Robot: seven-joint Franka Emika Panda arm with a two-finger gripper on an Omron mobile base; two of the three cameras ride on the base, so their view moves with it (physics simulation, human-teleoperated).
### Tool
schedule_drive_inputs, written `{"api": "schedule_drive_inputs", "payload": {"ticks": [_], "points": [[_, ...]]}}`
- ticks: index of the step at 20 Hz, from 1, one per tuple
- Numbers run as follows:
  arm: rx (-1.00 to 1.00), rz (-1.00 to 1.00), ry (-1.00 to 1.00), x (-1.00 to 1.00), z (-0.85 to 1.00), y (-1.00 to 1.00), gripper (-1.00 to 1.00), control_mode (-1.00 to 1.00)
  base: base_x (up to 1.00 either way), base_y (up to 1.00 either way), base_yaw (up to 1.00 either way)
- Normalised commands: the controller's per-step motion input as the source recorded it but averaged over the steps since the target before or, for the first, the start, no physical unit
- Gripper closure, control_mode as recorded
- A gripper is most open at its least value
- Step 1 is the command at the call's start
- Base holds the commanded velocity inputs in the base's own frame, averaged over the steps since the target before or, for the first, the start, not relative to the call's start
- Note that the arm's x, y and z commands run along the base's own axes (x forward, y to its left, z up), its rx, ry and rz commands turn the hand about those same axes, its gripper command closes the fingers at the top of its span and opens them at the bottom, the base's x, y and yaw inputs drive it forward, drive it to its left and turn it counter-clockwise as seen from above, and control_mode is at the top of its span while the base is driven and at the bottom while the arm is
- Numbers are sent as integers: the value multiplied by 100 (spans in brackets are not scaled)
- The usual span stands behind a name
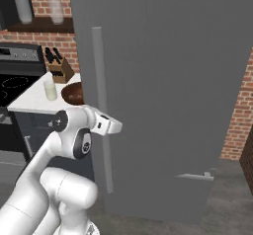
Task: Grab a lemon wedge from the fridge and one ice cube from the ice bowl, and put them in the glass of lemonade.
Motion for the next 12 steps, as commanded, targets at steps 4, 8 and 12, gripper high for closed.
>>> {"api": "schedule_drive_inputs", "payload": {"ticks": [4,8,12], "points": [[15,-14,0,-71,48,-87,100,-100,0,0,0],[14,-15,0,-73,52,-95,-100,-100,0,0,0],[9,-8,0,-83,68,-56,-100,-100,0,0,0]]}}
